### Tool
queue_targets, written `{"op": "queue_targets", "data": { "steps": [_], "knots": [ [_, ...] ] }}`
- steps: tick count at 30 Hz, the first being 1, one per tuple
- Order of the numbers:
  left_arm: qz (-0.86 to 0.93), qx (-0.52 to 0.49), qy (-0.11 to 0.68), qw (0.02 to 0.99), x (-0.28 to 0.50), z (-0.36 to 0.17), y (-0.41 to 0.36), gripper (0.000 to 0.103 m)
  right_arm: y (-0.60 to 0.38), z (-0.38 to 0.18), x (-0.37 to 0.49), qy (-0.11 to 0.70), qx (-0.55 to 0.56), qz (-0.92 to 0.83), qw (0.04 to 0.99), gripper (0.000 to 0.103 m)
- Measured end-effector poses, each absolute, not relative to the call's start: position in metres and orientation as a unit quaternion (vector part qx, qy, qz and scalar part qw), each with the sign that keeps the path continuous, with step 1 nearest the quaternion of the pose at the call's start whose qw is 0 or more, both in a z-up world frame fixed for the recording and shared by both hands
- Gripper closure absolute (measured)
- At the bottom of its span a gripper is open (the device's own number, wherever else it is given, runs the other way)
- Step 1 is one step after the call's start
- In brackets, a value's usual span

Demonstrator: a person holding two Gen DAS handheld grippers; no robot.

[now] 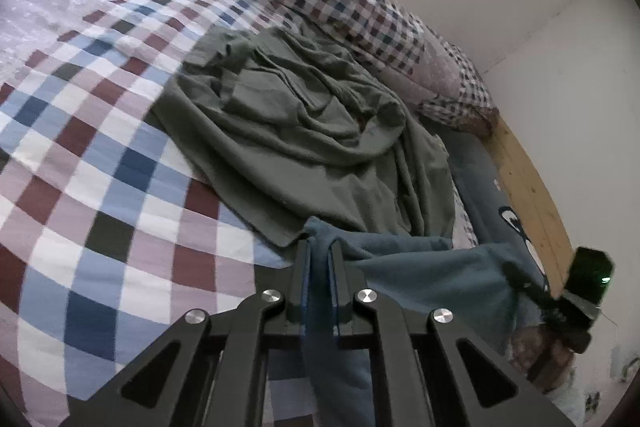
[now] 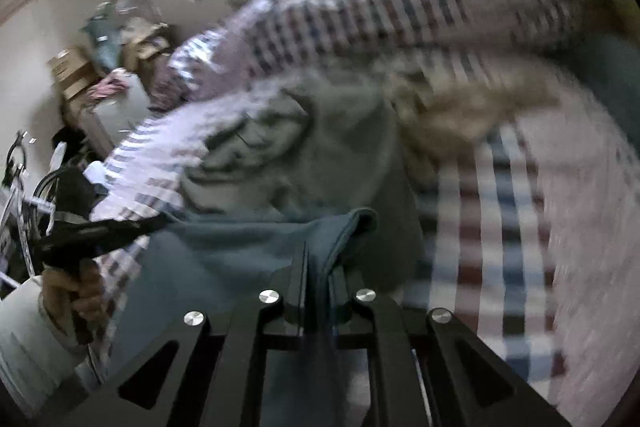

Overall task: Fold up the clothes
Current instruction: 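Lay the teal shirt flat on the bed and open both grippers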

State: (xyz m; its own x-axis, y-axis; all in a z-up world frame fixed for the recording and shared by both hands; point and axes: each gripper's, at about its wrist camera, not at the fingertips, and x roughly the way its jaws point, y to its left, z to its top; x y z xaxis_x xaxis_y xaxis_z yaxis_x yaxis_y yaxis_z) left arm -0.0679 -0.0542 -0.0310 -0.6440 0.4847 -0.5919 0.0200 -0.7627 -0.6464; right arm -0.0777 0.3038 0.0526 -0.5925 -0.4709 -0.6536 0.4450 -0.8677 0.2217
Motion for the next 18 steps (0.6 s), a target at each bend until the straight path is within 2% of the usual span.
{"op": "queue_targets", "data": {
  "steps": [1, 2, 4, 7, 9, 11, 12, 14, 16, 17, 18],
  "knots": [
    [0.853, -0.395, -0.320, 0.122, -0.067, -0.031, -0.060, 0.097, 0.300, 0.057, -0.078, -0.009, 0.362, -0.895, 0.260, 0.096],
    [0.855, -0.391, -0.323, 0.108, -0.066, -0.031, -0.065, 0.103, 0.296, 0.059, -0.082, -0.003, 0.359, -0.896, 0.261, 0.096],
    [0.862, -0.375, -0.333, 0.071, -0.062, -0.030, -0.083, 0.103, 0.289, 0.057, -0.091, 0.008, 0.361, -0.896, 0.256, 0.096],
    [0.848, -0.376, -0.364, 0.083, -0.064, -0.035, -0.099, 0.103, 0.281, 0.038, -0.110, 0.025, 0.385, -0.889, 0.245, 0.096],
    [0.834, -0.398, -0.361, 0.125, -0.069, -0.039, -0.088, 0.098, 0.279, 0.024, -0.120, 0.037, 0.400, -0.885, 0.236, 0.096],
    [0.826, -0.419, -0.341, 0.161, -0.073, -0.042, -0.070, 0.084, 0.281, 0.010, -0.130, 0.048, 0.418, -0.881, 0.215, 0.096],
    [0.824, -0.428, -0.327, 0.176, -0.074, -0.043, -0.060, 0.081, 0.283, 0.006, -0.133, 0.049, 0.424, -0.881, 0.205, 0.095],
    [0.817, -0.437, -0.319, 0.200, -0.076, -0.045, -0.048, 0.060, 0.290, 0.002, -0.136, 0.043, 0.431, -0.882, 0.186, 0.093],
    [0.809, -0.443, -0.323, 0.215, -0.077, -0.047, -0.043, 0.043, 0.298, 0.007, -0.134, 0.035, 0.423, -0.889, 0.170, 0.082],
    [0.808, -0.444, -0.321, 0.219, -0.077, -0.047, -0.041, 0.041, 0.303, 0.012, -0.132, 0.031, 0.416, -0.895, 0.158, 0.072],
    [0.807, -0.445, -0.319, 0.223, -0.077, -0.047, -0.038, 0.041, 0.307, 0.016, -0.129, 0.025, 0.410, -0.899, 0.150, 0.057]
  ]
}}
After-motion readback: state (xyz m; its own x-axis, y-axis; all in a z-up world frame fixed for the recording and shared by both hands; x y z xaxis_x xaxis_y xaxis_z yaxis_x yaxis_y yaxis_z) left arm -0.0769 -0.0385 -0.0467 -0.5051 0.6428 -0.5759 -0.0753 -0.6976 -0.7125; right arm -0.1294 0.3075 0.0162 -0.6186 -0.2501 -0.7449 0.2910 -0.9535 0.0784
